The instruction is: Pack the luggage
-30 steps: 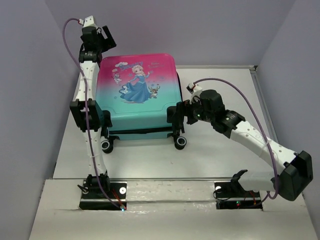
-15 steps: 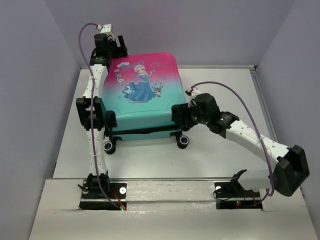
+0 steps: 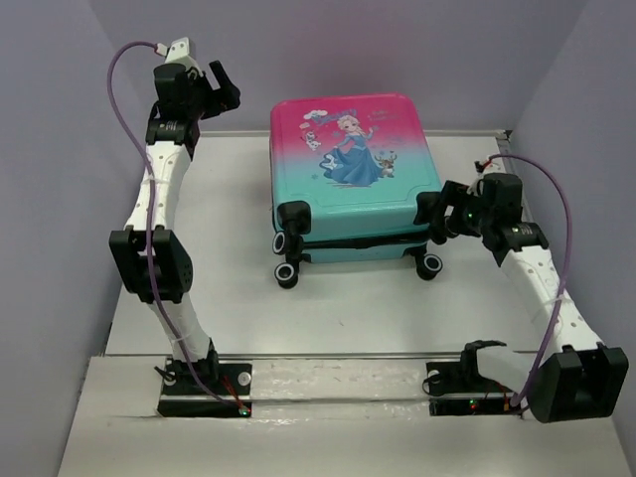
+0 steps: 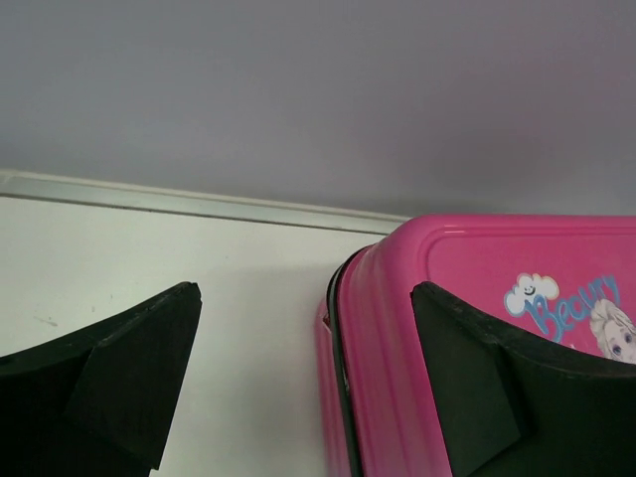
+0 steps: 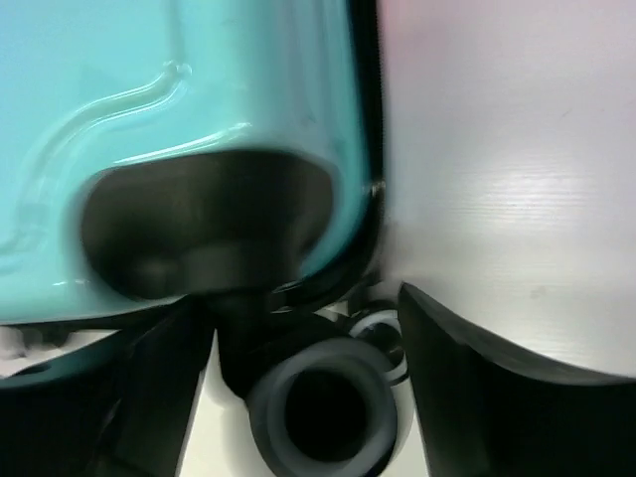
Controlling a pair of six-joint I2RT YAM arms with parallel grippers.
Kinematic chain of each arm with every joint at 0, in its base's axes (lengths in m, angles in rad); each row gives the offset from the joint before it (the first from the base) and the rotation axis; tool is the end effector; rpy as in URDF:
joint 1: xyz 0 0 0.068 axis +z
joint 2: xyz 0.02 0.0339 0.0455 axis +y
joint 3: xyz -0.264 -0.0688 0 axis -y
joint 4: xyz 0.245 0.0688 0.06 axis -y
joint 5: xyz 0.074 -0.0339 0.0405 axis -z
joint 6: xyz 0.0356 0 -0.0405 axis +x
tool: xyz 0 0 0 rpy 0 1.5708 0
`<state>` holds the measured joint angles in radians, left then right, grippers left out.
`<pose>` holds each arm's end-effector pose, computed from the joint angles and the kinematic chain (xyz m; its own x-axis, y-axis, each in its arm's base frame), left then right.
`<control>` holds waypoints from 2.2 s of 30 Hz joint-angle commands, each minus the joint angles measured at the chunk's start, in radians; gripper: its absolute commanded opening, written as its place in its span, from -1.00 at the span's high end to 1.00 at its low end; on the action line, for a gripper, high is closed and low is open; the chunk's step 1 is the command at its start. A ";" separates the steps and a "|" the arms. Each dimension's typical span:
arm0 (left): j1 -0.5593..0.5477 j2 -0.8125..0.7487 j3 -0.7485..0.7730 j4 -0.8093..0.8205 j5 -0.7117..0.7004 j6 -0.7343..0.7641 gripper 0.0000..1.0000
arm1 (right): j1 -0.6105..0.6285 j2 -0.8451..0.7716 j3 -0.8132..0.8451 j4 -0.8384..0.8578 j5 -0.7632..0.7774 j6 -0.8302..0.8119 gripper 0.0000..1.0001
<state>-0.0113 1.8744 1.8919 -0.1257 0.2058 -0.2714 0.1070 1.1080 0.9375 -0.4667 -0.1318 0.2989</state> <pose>0.4509 -0.0124 0.4179 -0.1615 -0.2606 -0.9518 0.1774 0.9411 -0.2878 0.2397 0.0305 0.3023 -0.6274 0.2262 -0.7451 -0.0274 0.9499 0.3114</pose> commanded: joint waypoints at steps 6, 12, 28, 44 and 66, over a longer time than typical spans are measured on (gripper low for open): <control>-0.045 0.126 0.211 -0.041 0.017 -0.018 -0.98 | -0.072 -0.132 0.193 0.065 -0.083 0.048 -0.99; -0.098 0.187 0.161 0.000 0.052 -0.069 -0.98 | -0.072 0.100 0.312 0.102 0.009 0.031 -0.99; -0.255 -0.282 -0.825 0.577 0.008 -0.394 -0.98 | -0.049 1.007 1.107 0.010 -0.336 0.057 -0.99; -1.002 -0.823 -1.337 0.434 -0.753 -0.574 -0.98 | 0.204 1.222 1.359 -0.118 -0.836 -0.081 -0.81; -0.495 -0.598 -0.498 0.138 -0.433 -0.097 -0.98 | 0.204 0.727 1.290 -0.153 -0.186 -0.167 -0.99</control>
<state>-0.6537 1.1500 1.3777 0.0841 -0.4488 -0.3756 0.3035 2.0727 2.2986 -0.6281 -0.5491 0.1539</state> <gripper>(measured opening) 0.989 0.995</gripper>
